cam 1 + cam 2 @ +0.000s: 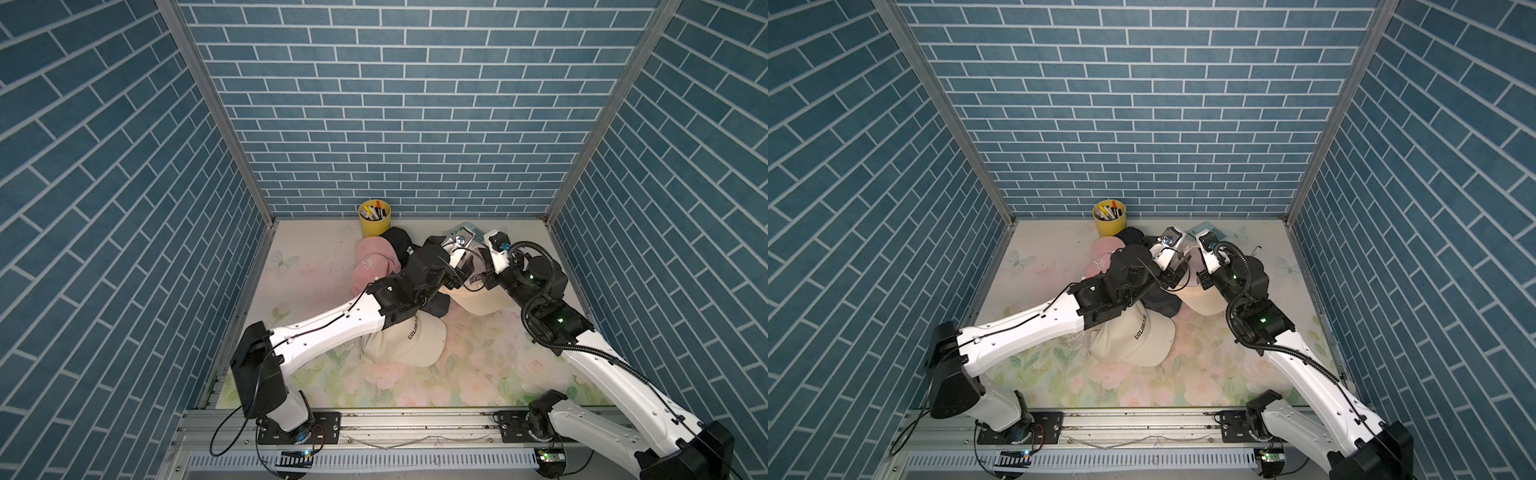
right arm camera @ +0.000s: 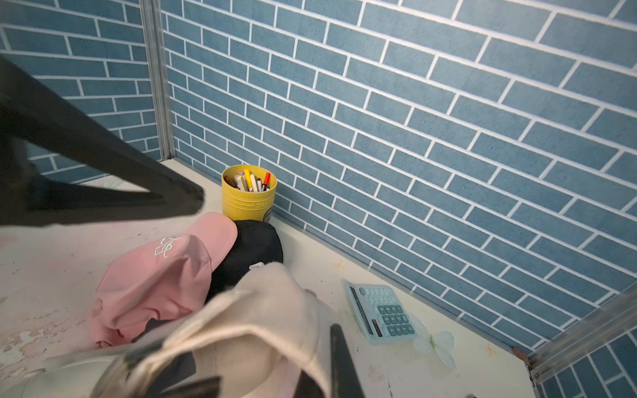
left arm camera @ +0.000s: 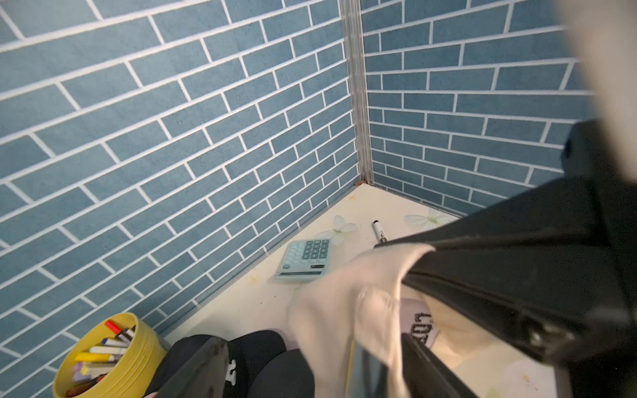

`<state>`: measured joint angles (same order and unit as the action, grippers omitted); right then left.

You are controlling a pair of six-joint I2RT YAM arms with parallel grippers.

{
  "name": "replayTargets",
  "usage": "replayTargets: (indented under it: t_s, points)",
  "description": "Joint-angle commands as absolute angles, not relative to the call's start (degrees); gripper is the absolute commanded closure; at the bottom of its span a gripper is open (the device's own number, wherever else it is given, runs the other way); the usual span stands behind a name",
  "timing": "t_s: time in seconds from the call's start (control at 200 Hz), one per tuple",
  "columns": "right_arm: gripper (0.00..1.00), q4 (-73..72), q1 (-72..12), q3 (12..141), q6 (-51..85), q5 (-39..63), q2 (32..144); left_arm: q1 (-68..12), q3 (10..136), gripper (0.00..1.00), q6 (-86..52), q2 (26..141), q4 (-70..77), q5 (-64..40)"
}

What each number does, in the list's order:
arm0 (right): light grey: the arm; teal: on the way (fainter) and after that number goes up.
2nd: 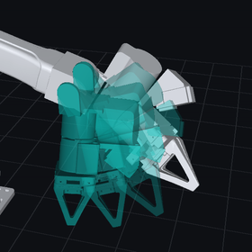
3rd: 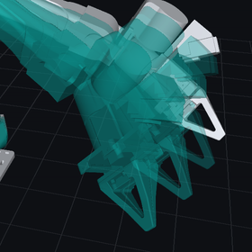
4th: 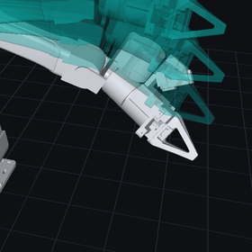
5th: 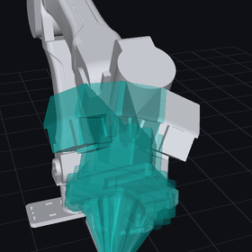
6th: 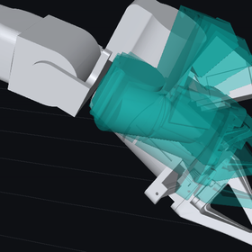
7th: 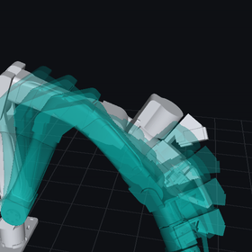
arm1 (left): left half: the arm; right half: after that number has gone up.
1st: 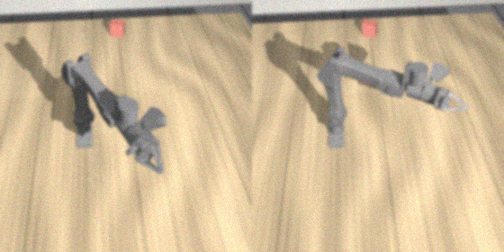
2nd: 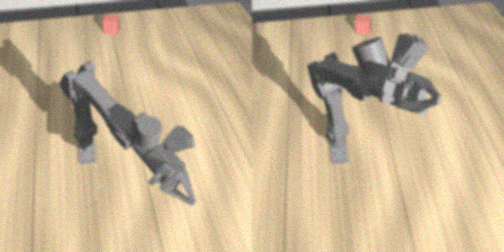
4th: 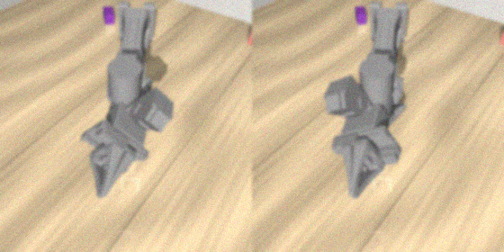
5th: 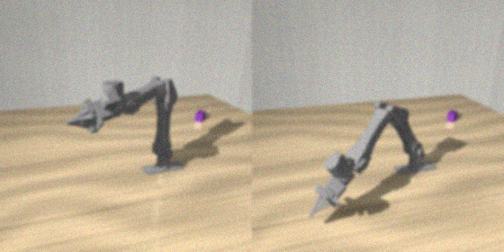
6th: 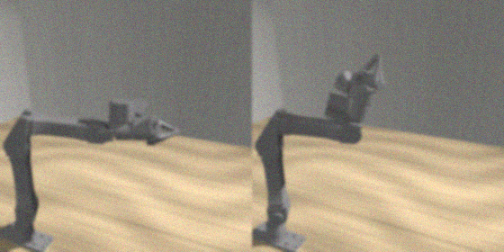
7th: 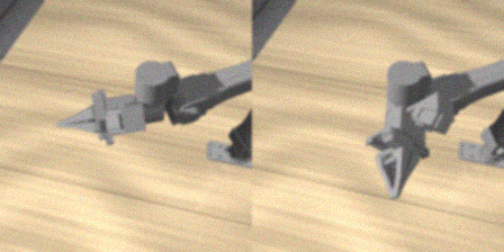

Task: Open the adjustable buckle of the baseball cap
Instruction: Pick up the baseball cap from the center of the board, then open the adjustable buckle on the baseball cap.

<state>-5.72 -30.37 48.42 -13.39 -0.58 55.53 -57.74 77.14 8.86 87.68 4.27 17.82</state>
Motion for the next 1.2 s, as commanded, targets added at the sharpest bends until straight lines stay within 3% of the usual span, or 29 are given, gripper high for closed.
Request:
replayTargets:
  t_s: [0.0,0.23,0.52,0.84,1.19]
  points:
    - [1.00,-2.3,-29.4,52.3,-17.5,3.7,55.8,-56.4,72.9,0.17,13.6,81.6,11.3,14.9]
    - [1.00,6.5,-25.2,56.7,-18.5,15.3,55.8,-53.2,67.4,0.37,27.5,74.6,13.3,3.5]
    - [1.00,15.7,-20.9,61.0,-19.7,25.1,56.4,-50.5,74.8,0.43,39.5,78.9,1.6,-11.3]
    - [1.00,17.3,-20.9,60.8,-18.9,27.6,56.3,-50.4,81.4,0.51,44.9,86.6,-4.2,-23.2]
    - [1.00,19.1,-21.0,62.0,-19.4,28.9,56.8,-50.5,81.7,0.52,47.3,88.2,-5.4,-24.5]
